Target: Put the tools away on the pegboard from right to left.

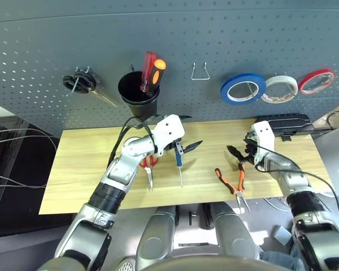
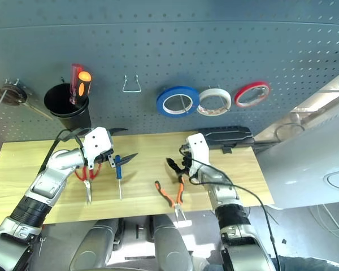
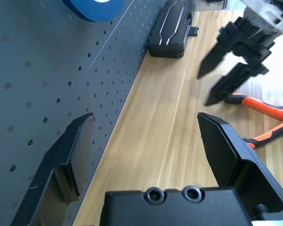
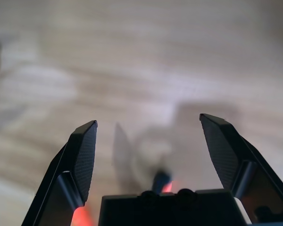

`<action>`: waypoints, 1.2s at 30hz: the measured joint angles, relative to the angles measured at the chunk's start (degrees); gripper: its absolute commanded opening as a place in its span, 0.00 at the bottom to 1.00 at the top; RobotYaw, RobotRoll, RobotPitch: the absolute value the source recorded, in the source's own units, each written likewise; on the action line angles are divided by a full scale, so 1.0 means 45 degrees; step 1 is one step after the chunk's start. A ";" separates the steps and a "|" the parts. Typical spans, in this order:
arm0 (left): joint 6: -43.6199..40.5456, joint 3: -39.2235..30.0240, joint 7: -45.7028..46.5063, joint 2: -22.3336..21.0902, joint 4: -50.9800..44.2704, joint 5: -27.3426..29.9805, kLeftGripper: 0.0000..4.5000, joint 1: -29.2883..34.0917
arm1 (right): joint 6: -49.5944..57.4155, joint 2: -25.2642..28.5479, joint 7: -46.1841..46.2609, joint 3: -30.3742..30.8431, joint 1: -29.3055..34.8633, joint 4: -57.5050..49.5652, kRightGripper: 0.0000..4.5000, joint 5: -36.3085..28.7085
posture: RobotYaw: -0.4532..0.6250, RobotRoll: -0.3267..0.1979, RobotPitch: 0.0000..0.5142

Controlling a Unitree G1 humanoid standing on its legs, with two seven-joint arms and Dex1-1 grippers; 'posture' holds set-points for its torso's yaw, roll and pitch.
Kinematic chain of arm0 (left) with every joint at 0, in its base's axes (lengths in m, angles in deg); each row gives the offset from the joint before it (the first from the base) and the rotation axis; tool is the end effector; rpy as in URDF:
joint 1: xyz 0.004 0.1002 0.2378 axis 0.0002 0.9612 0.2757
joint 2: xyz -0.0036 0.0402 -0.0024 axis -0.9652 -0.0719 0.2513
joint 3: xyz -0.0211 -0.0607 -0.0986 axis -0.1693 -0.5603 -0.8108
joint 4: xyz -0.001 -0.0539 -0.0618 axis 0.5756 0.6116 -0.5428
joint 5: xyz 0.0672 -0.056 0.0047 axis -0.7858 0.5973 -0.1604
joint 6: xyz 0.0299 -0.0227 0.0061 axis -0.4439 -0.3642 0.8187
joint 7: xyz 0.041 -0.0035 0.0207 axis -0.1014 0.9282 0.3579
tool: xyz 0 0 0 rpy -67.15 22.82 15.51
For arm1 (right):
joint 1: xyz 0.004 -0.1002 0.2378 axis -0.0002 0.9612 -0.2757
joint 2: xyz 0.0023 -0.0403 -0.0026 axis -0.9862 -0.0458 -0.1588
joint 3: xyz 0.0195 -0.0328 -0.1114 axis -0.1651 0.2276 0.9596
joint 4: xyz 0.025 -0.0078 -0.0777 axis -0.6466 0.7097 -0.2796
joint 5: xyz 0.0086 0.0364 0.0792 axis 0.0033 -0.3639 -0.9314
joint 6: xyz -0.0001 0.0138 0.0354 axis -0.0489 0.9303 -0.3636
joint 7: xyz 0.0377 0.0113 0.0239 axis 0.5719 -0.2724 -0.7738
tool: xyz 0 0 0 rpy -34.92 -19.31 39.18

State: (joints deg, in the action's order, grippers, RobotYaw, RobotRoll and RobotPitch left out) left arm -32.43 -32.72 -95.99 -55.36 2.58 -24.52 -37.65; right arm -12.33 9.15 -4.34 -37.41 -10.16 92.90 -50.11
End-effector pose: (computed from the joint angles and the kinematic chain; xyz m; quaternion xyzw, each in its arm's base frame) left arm 0.2623 0.1639 0.0946 0.2629 -0.0460 -0.4704 0.8411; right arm 0.2508 -0.2212 0.0421 -0.0094 0.3444 0.2093 0.9151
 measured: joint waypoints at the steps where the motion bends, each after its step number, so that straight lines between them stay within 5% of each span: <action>1: 0.0004 0.0000 -0.0007 0.0000 0.0000 0.0000 1.00 0.0000 | 0.0565 0.0070 0.0055 0.0112 0.0044 -0.0379 0.99 0.0052 | 0.38 0.62 0.47; 9: 0.0071 0.0001 -0.0062 -0.0001 0.0002 0.0000 1.00 0.0003 | 0.4458 0.0483 0.0688 0.1309 0.0919 -0.2525 0.99 0.0568 | 0.39 0.62 0.48; 18: 0.0071 0.0000 -0.0065 -0.0011 0.0001 -0.0002 1.00 0.0014 | 0.5364 -0.0285 0.1836 0.0983 0.0777 -0.1782 0.99 0.0819 | 0.39 0.62 0.48; 22: 0.0071 0.0001 -0.0068 -0.0008 0.0000 -0.0003 1.00 0.0018 | 0.5149 -0.0579 0.2099 0.0842 0.0522 -0.1237 0.78 0.0845 | 0.40 0.62 0.48; 30: 0.0071 0.0000 -0.0063 -0.0006 -0.0001 -0.0004 1.00 0.0045 | 0.4669 -0.0979 0.2419 0.0549 0.0345 -0.0960 0.14 0.0881 | 0.40 0.62 0.48; 32: 0.0071 0.0000 -0.0058 0.0002 -0.0007 -0.0004 1.00 0.0055 | 0.4603 -0.1000 0.2443 0.0551 0.0320 -0.0957 0.06 0.0905 | 0.40 0.62 0.48; 36: 0.0071 0.0000 -0.0051 -0.0007 -0.0006 -0.0004 1.00 0.0100 | 0.4518 -0.1006 0.2655 0.0319 0.0206 -0.0800 0.06 0.0923 | 0.40 0.62 0.48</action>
State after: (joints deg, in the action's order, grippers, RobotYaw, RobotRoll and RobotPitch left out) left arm -32.11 -32.72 -96.22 -55.39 2.55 -24.54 -37.21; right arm 8.00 4.62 7.61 -35.97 -9.23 89.30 -45.95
